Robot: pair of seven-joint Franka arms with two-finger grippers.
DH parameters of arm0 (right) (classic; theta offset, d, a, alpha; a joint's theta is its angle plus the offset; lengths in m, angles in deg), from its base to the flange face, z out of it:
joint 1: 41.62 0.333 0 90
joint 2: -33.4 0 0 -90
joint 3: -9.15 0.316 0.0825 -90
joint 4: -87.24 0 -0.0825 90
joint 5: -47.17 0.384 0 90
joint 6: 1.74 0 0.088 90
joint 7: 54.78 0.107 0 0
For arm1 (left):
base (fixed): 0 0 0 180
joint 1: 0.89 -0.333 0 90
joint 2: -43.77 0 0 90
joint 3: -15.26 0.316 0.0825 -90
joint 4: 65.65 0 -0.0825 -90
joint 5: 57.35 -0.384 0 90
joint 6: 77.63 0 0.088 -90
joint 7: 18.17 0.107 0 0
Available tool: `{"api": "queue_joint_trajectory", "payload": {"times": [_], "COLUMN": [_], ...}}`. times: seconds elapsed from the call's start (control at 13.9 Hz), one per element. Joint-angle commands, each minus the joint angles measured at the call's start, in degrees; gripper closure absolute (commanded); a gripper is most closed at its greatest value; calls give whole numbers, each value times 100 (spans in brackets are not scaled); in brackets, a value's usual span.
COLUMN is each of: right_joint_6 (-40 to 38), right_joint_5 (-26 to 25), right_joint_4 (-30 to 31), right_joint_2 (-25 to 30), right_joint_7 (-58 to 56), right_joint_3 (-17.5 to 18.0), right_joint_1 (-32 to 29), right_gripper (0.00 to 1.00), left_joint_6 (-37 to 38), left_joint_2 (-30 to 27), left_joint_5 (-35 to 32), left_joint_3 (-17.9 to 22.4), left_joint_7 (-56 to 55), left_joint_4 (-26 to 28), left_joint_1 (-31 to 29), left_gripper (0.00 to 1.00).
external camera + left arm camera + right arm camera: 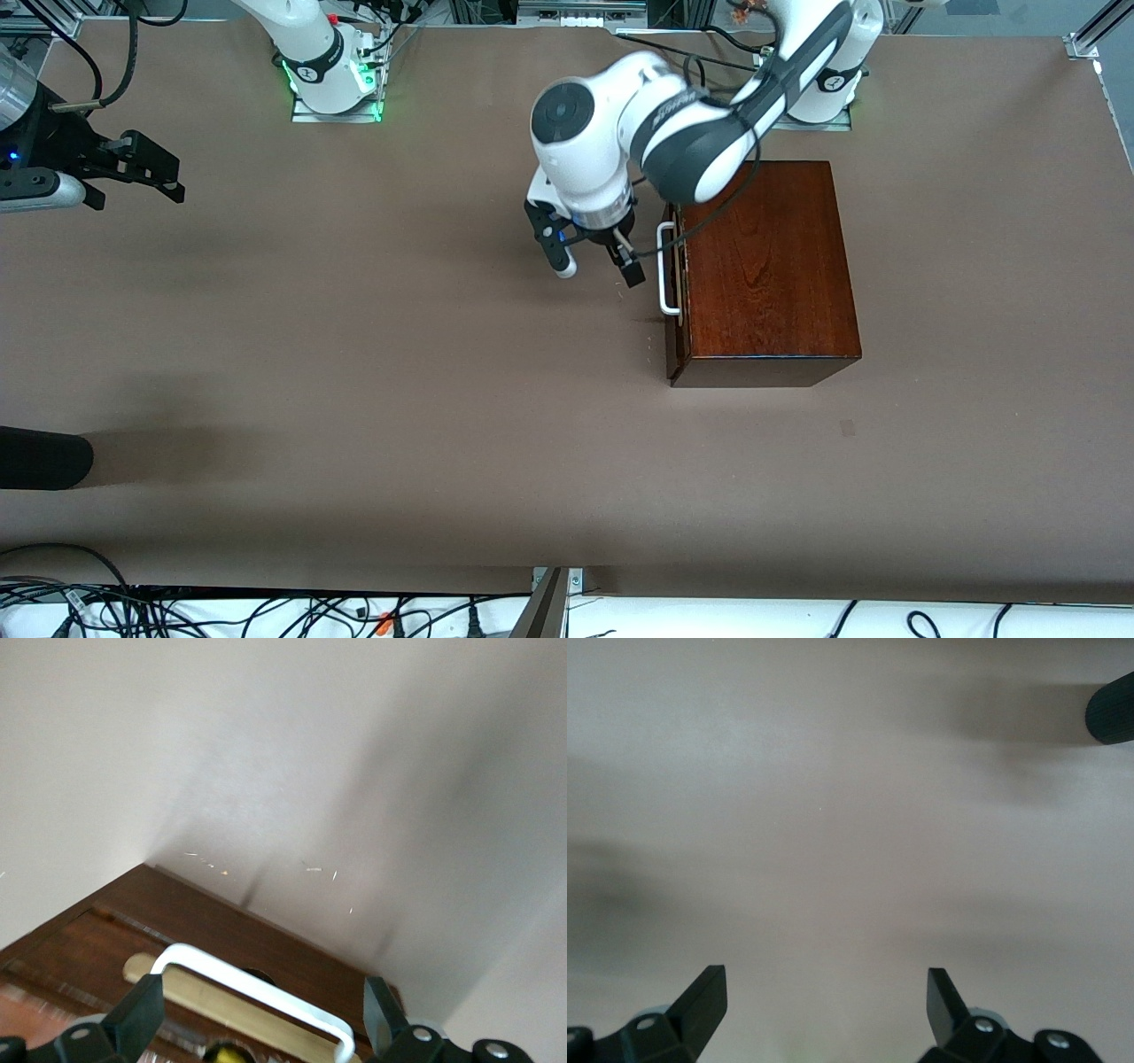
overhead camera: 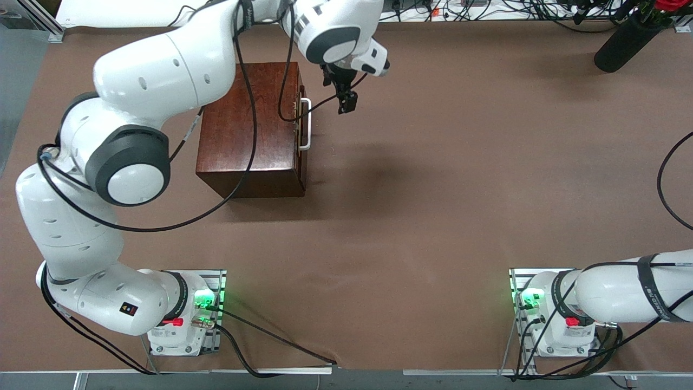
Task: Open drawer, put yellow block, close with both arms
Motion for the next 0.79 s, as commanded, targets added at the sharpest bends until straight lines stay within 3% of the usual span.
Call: {"api": "queue_joint_trajectory", "payload": {"times": [0.0,0.29,0.72], "right_joint_6": [-127,-127,-127], "right_joint_5": [-7,-16,-8], "right_joint_4": [-114,-114,-114], "right_joint_2": [-45,-45,-37], "right_joint_7": [18,18,18], "right_joint_3": [17,17,8], "right_joint_1": [-35,-35,-43], "right_gripper": [0,0,0], "left_joint_6": [84,452,970], "left_joint_2": [-557,-1111,-1982], "left_joint_5": [456,711,1229], "left_joint_3": [13,13,48], "left_joint_7": [-796,-1783,-1802], "left_joint_4": [48,39,57], "left_joint_1": [-264,-712,-1802], "left_gripper": [0,0,0]}}
